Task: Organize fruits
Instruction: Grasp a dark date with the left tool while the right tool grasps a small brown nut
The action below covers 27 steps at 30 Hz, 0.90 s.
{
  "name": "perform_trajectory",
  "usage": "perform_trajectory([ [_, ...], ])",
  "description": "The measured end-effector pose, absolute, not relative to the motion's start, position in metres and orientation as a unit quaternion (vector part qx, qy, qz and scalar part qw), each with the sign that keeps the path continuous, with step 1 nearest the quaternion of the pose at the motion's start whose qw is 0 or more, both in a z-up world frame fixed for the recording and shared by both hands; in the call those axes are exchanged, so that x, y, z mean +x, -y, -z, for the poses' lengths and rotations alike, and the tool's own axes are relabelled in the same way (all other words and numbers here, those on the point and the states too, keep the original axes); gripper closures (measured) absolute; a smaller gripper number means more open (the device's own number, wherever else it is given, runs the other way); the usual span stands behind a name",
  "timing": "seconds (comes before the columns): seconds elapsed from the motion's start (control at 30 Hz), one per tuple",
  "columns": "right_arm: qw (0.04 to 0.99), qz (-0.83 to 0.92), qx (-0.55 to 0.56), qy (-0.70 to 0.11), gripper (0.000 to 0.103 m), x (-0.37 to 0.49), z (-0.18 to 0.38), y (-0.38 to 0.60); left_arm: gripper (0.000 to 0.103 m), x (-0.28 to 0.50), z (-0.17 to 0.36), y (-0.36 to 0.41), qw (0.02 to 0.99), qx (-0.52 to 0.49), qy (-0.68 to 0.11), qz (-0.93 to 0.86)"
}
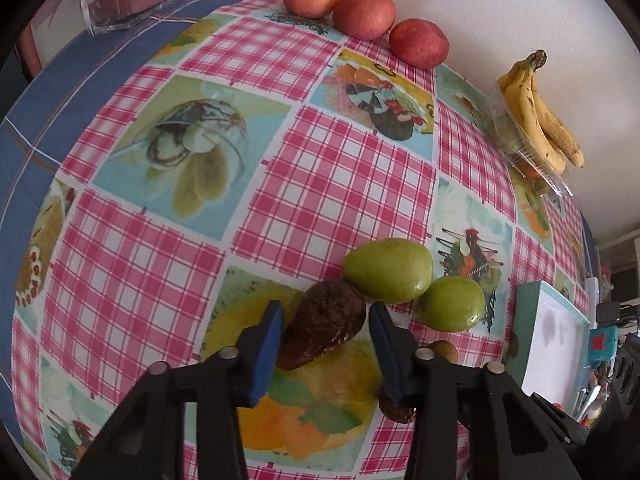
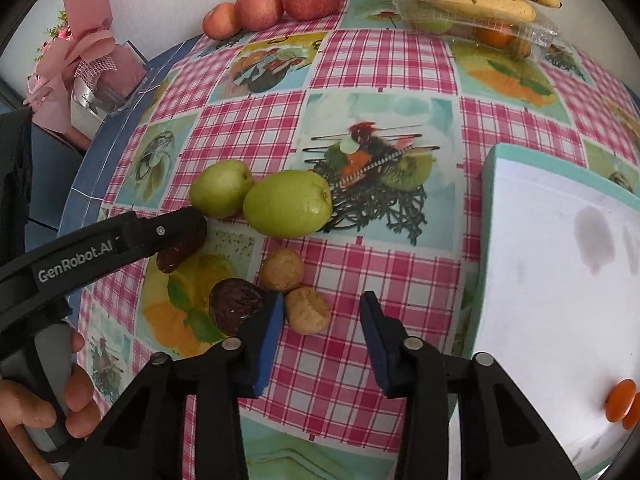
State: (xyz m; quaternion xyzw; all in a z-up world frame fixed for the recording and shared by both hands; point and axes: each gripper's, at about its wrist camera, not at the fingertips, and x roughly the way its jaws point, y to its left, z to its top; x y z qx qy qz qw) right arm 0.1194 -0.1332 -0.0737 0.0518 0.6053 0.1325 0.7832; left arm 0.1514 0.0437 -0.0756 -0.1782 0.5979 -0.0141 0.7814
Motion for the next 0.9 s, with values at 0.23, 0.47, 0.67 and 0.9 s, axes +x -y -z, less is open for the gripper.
perform_trajectory([
  [0.23, 0.783, -0.137, 0.062, -0.603, 0.078, 0.12, 0.074, 0.132, 0.061, 0.151, 0.076, -0.042, 0.782, -0.179, -0.596, 0.014],
  [0.47, 0.784, -0.136, 0.059, -0.603, 0.079, 0.119, 0.073, 0.132, 0.061, 0.151, 0.072, -0.042, 0.785, -0.179, -0.593, 0.013],
  [0.67, 0.789, -0.121, 0.064, -0.599, 0.079, 0.119, 0.069, 0.144, 0.061, 0.15, 0.066, -0.045, 0.789, -0.18, -0.587, 0.012],
  [0.9, 0.803, -0.097, 0.09, -0.581, 0.079, 0.123, 0.053, 0.17, 0.061, 0.146, 0.048, -0.05, 0.803, -0.184, -0.567, 0.008],
])
